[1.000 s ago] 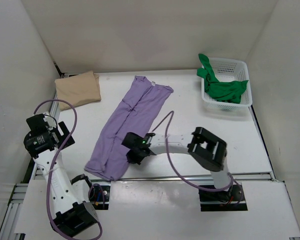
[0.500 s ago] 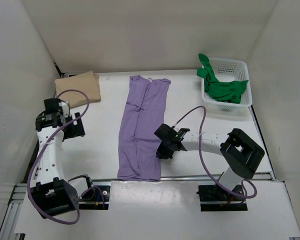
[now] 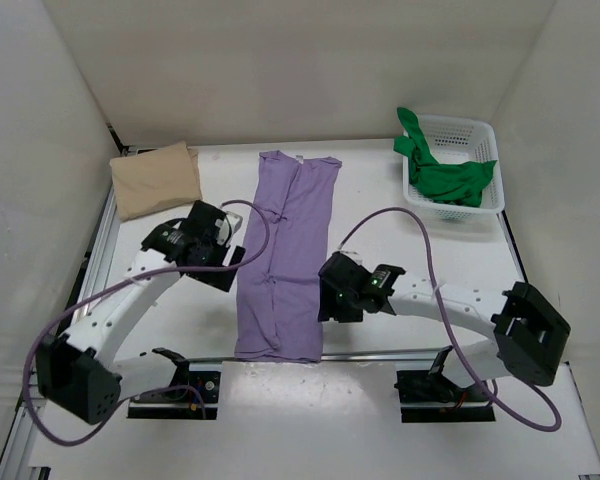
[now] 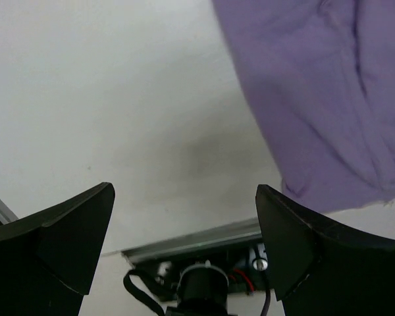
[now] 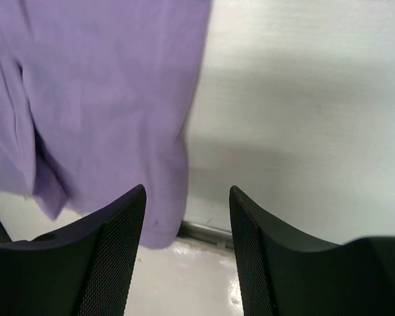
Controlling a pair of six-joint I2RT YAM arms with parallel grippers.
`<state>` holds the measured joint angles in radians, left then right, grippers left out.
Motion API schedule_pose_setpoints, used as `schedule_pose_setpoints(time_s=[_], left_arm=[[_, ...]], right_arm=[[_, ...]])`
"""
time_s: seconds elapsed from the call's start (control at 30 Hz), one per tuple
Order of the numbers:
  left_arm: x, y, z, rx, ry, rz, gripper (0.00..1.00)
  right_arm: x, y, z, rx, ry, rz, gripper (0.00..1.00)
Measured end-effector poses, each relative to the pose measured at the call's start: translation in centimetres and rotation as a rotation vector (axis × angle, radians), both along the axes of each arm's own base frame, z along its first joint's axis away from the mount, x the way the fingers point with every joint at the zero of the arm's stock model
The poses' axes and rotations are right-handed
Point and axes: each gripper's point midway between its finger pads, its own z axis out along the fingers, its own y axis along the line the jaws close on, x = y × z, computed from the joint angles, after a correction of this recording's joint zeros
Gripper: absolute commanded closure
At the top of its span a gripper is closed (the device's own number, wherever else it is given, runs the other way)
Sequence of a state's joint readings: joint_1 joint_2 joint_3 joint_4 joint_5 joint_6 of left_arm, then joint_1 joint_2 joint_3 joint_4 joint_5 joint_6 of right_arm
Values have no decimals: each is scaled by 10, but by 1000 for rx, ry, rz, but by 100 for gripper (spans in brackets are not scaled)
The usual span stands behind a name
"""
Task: Fold and stack the t-shirts
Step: Rotate the tshirt 90 degrees
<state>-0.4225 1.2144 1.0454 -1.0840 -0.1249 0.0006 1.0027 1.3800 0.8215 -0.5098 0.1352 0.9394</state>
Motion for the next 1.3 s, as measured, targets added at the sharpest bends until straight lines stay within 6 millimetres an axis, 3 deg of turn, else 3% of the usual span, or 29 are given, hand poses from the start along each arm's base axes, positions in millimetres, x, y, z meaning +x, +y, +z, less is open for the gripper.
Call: schedule_pose_setpoints(time_s=[0.1, 0.27, 0.33, 0.4, 0.47, 0.53, 0.6, 0.67, 0.83, 1.03, 1.3], left_arm=[[6, -7, 29, -47, -148, -22, 1], [19, -27, 130, -284, -507, -61, 1], [12, -41, 142, -379, -548, -121, 8], [9, -54, 117, -409, -485, -163, 12], [8, -64, 64, -392, -324, -183, 13], [-3, -75, -1, -387, -97, -198, 13], [-27, -76, -56, -380, 107, -194, 18], [-56, -69, -86, -370, 235, -180, 20], [-104, -55, -112, -366, 381, -158, 20], [-108, -63, -111, -426, 378, -171, 20], [-118, -83, -114, -525, 444, -199, 40]], right_arm=[[-11, 2, 5, 11, -23, 40, 40], [-15, -14, 17, 68, -86, 10, 38], [-17, -19, 19, 94, -104, -12, 38], [-22, -23, 14, 101, -101, -28, 38], [-31, -27, 5, 89, -84, -33, 38], [-39, -30, -4, 76, -69, -33, 38], [-46, -30, -7, 72, -61, -33, 38], [-49, -26, -6, 83, -62, -34, 38], [-56, -21, -5, 94, -65, -41, 38], [-57, -19, -18, 61, -48, -49, 39], [-64, -8, -33, 49, 2, -2, 40]])
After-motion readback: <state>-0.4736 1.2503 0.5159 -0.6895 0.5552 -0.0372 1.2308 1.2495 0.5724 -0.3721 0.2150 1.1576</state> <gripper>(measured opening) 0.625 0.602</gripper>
